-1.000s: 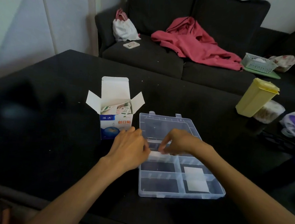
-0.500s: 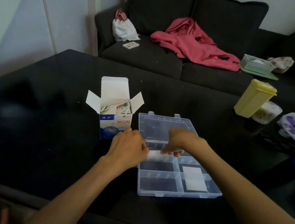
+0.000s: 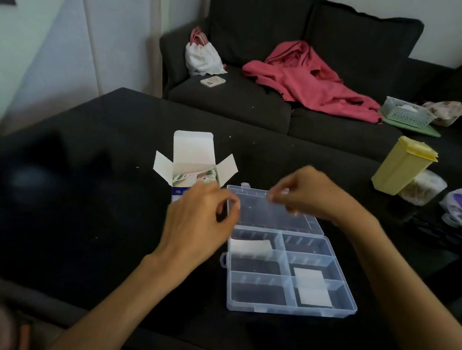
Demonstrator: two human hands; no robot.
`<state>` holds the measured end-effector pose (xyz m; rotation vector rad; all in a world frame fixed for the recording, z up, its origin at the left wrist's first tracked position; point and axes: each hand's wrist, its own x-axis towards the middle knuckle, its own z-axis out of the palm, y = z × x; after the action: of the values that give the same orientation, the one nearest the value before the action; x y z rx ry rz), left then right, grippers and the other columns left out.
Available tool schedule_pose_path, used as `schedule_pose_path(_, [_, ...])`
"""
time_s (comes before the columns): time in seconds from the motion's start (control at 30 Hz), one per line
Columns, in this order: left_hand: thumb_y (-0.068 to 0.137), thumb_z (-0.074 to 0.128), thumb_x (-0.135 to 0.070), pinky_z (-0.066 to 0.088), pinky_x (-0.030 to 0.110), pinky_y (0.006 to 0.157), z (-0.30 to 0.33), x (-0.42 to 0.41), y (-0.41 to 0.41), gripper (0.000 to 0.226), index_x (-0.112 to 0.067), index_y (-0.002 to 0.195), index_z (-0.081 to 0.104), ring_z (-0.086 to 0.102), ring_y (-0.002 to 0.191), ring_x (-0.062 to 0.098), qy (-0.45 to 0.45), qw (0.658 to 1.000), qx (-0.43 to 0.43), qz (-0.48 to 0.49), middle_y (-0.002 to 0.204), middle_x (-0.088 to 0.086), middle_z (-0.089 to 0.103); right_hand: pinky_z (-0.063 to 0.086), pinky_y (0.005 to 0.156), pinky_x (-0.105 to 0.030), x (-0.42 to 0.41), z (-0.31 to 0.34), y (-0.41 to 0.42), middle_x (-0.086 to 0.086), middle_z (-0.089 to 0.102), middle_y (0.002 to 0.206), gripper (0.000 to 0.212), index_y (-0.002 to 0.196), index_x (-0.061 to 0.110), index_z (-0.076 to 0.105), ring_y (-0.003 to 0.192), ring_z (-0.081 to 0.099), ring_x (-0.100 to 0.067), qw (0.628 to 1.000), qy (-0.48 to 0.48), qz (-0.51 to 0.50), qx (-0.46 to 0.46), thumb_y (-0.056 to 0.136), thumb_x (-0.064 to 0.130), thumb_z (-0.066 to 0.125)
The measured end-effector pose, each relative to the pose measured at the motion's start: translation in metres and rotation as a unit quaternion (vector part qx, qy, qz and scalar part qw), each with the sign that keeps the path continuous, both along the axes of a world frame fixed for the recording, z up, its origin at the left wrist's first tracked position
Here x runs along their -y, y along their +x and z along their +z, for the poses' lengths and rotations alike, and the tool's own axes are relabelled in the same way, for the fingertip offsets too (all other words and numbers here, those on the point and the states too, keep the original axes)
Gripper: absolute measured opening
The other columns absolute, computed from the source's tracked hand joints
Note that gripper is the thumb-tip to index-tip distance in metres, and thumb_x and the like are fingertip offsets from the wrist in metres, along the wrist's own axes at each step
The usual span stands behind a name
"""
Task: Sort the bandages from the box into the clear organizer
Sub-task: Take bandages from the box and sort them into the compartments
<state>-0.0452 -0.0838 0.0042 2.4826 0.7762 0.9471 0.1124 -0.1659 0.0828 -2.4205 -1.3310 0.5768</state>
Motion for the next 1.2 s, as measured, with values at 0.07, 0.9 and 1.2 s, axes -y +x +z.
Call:
schedule_pose_path(0.07, [0.076,0.076,-0.020,0.048,0.032,0.073,0.005,-0.014,-0.016,0.029,-0.009,0.102,0.069,0.061,0.088,0.024,0.076,0.993,0.046,0.078,0.097,0.009,0.065,0.044,0.063,-0.013,-0.013,0.012,-0.012,0.009,0.063,0.077,0.013,0.101,0.022,0.066,0.065,0.058,0.000,0.992,0.111,0.037,0.039,0.089,0.024,0.060])
schedule_pose_path(0.9, [0.096,0.042,-0.044,0.027,0.035,0.110,-0.004,-0.058,-0.043,0.044,-0.037,0.139,0.038,0.012,0.140,0.018,-0.037,0.973,-0.198,0.111,0.152,-0.005,0.018,0.052,0.077,-0.028,-0.131,-0.022,-0.034,-0.007,0.064,0.116,0.046,0.120,0.009,0.058,0.095,0.062,-0.020,0.948,-0.094,0.210,0.219,0.082,0.031,0.070])
schedule_pose_path(1.2, [0.094,0.044,-0.047,0.025,0.035,0.111,-0.007,-0.061,-0.038,0.046,-0.035,0.139,0.039,0.010,0.140,0.020,-0.024,0.970,-0.215,0.113,0.152,-0.004,0.016,0.048,0.080,-0.027,-0.142,-0.019,-0.036,-0.011,0.062,0.118,0.038,0.121,0.005,0.056,0.093,0.057,-0.019,0.957,-0.107,0.218,0.159,0.086,0.019,0.065])
